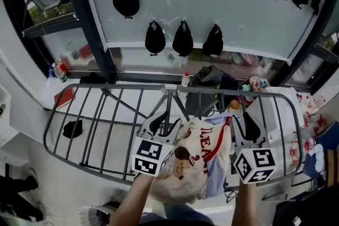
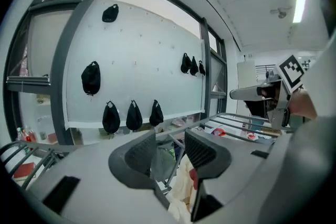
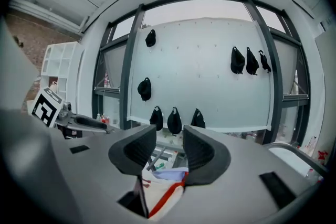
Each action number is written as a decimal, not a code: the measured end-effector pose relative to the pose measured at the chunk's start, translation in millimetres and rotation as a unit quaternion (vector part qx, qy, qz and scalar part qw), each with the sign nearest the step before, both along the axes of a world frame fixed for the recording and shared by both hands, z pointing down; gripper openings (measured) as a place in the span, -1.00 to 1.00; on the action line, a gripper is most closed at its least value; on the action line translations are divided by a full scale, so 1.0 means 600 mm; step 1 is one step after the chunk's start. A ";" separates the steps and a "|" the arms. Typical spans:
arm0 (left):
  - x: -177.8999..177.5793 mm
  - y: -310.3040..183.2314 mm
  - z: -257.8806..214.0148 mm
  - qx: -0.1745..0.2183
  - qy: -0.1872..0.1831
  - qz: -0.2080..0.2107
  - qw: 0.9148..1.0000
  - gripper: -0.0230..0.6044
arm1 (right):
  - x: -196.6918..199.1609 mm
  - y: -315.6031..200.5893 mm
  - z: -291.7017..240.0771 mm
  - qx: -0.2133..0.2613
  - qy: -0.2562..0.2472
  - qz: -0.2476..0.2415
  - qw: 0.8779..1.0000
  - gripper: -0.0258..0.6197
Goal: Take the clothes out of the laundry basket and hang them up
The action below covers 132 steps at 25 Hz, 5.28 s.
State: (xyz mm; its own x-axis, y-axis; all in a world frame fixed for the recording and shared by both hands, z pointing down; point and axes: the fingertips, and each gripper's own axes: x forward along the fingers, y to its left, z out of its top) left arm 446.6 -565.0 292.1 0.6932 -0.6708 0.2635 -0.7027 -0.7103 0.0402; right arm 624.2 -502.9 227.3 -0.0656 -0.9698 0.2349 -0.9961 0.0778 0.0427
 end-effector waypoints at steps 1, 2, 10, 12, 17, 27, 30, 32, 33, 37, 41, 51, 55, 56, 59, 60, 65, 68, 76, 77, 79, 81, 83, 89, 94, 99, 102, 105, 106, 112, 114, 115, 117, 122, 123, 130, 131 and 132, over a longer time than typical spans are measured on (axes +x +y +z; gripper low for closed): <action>-0.014 0.006 -0.006 0.002 0.006 -0.006 1.000 -0.34 | -0.015 0.005 -0.010 0.007 0.002 -0.009 1.000 -0.45; -0.029 0.014 -0.011 0.004 0.011 -0.012 1.000 -0.34 | -0.032 0.011 -0.019 0.013 0.003 -0.019 1.000 -0.45; -0.189 0.104 -0.057 0.031 0.031 -0.069 0.997 -0.34 | -0.203 0.071 -0.071 0.048 0.003 -0.093 0.994 -0.45; -0.242 0.132 -0.064 0.040 0.032 -0.090 0.995 -0.34 | -0.256 0.092 -0.078 0.055 0.004 -0.116 0.992 -0.45; -0.387 0.217 -0.079 0.053 0.030 -0.147 0.987 -0.34 | -0.395 0.154 -0.089 0.067 -0.001 -0.173 0.983 -0.45; -0.726 0.445 -0.074 0.044 -0.008 -0.324 0.945 -0.34 | -0.732 0.268 -0.071 0.058 -0.036 -0.352 0.933 -0.45; -0.834 0.540 -0.064 0.034 -0.016 -0.392 0.919 -0.34 | -0.849 0.317 -0.062 0.049 -0.043 -0.416 0.907 -0.45; -0.901 0.609 -0.053 0.027 -0.019 -0.442 0.896 -0.34 | -0.926 0.354 -0.053 0.038 -0.047 -0.458 0.887 -0.45; -0.930 0.643 -0.046 0.023 -0.020 -0.466 0.884 -0.34 | -0.961 0.374 -0.048 0.033 -0.048 -0.478 0.876 -0.45; -1.020 0.774 -0.018 0.009 -0.018 -0.548 0.837 -0.34 | -1.078 0.455 -0.020 0.011 -0.046 -0.547 0.836 -0.45; -1.079 0.896 0.008 0.001 -0.015 -0.607 0.794 -0.34 | -1.174 0.544 0.009 0.003 -0.040 -0.614 0.788 -0.45; -1.139 1.156 0.067 -0.009 -0.013 -0.728 0.686 -0.34 | -1.345 0.756 0.081 -0.026 -0.028 -0.742 0.670 -0.45; -1.137 1.234 0.105 -0.015 -0.009 -0.762 0.647 -0.34 | -1.379 0.837 0.132 -0.039 -0.019 -0.782 0.621 -0.45; -1.134 1.250 0.117 -0.018 -0.008 -0.769 0.639 -0.34 | -1.385 0.856 0.147 -0.043 -0.016 -0.792 0.609 -0.45; -1.124 1.293 0.159 -0.029 -0.002 -0.786 0.618 -0.34 | -1.398 0.906 0.193 -0.062 -0.006 -0.809 0.584 -0.45; -1.121 1.308 0.175 -0.033 0.001 -0.791 0.611 -0.34 | -1.402 0.923 0.212 -0.066 -0.002 -0.814 0.577 -0.45; -1.117 1.390 0.275 -0.057 0.021 -0.817 0.574 -0.34 | -1.429 1.009 0.327 -0.090 0.022 -0.837 0.539 -0.45; -1.120 1.425 0.351 -0.068 0.028 -0.825 0.561 -0.34 | -1.442 1.056 0.413 -0.095 0.037 -0.852 0.514 -0.45; -1.139 1.493 0.569 -0.093 0.061 -0.830 0.547 -0.34 | -1.450 1.186 0.663 -0.135 0.091 -0.869 0.467 -0.45; -1.141 1.497 0.597 -0.097 0.066 -0.829 0.546 -0.34 | -1.450 1.199 0.697 -0.139 0.098 -0.871 0.462 -0.45; -1.142 1.501 0.652 -0.105 0.073 -0.827 0.548 -0.34 | -1.447 1.220 0.766 -0.149 0.112 -0.872 0.453 -0.45; -1.138 1.500 0.705 -0.116 0.079 -0.824 0.549 -0.34 | -1.442 1.233 0.831 -0.166 0.122 -0.870 0.449 -0.45; -1.133 1.502 0.757 -0.126 0.086 -0.822 0.549 -0.35 | -1.437 1.244 0.891 -0.183 0.128 -0.866 0.448 -0.46; -1.134 1.521 0.865 -0.133 0.102 -0.825 0.539 -0.37 | -1.422 1.284 1.048 -0.198 0.164 -0.872 0.417 -0.46; -1.139 1.528 0.915 -0.129 0.100 -0.825 0.541 -0.38 | -1.407 1.313 1.161 -0.197 0.208 -0.885 0.366 -0.46; -1.144 1.531 0.940 -0.124 0.100 -0.825 0.542 -0.39 | -1.406 1.326 1.227 -0.188 0.240 -0.897 0.321 -0.46; -1.143 1.530 0.948 -0.122 0.101 -0.826 0.541 -0.41 | -1.405 1.338 1.243 -0.188 0.240 -0.908 0.288 -0.46; -1.143 1.530 0.950 -0.120 0.102 -0.828 0.539 -0.41 | -1.402 1.358 1.249 -0.184 0.243 -0.920 0.247 -0.54; -1.142 1.530 0.950 -0.120 0.101 -0.828 0.538 -0.41 | -1.399 1.365 1.251 -0.178 0.244 -0.924 0.234 -0.63; -1.136 1.528 0.945 -0.127 0.102 -0.829 0.535 -0.42 | -1.395 1.355 1.239 -0.189 0.242 -0.920 0.243 -0.87; -1.137 1.525 0.938 -0.127 0.100 -0.829 0.536 -0.42 | -1.394 1.343 1.227 -0.197 0.233 -0.918 0.253 -0.87; -1.138 1.522 0.934 -0.127 0.100 -0.828 0.537 -0.43 | -1.393 1.337 1.220 -0.198 0.230 -0.918 0.256 -0.87; -1.142 1.514 0.922 -0.125 0.099 -0.827 0.539 -0.43 | -1.392 1.327 1.201 -0.198 0.223 -0.918 0.262 -0.88; -1.146 1.486 0.878 -0.123 0.099 -0.822 0.548 -0.43 | -1.393 1.303 1.126 -0.208 0.184 -0.915 0.293 -0.88; -1.146 1.481 0.868 -0.124 0.096 -0.820 0.551 -0.43 | -1.393 1.295 1.109 -0.209 0.174 -0.914 0.302 -0.88; -1.154 1.437 0.770 -0.117 0.085 -0.809 0.569 -0.43 | -1.400 1.213 0.977 -0.214 0.120 -0.899 0.364 -0.88; -1.155 1.430 0.754 -0.117 0.082 -0.807 0.572 -0.43 | -1.402 1.199 0.954 -0.216 0.111 -0.895 0.374 -0.88; -1.155 1.422 0.738 -0.116 0.080 -0.806 0.575 -0.43 | -1.405 1.186 0.931 -0.217 0.102 -0.892 0.384 -0.88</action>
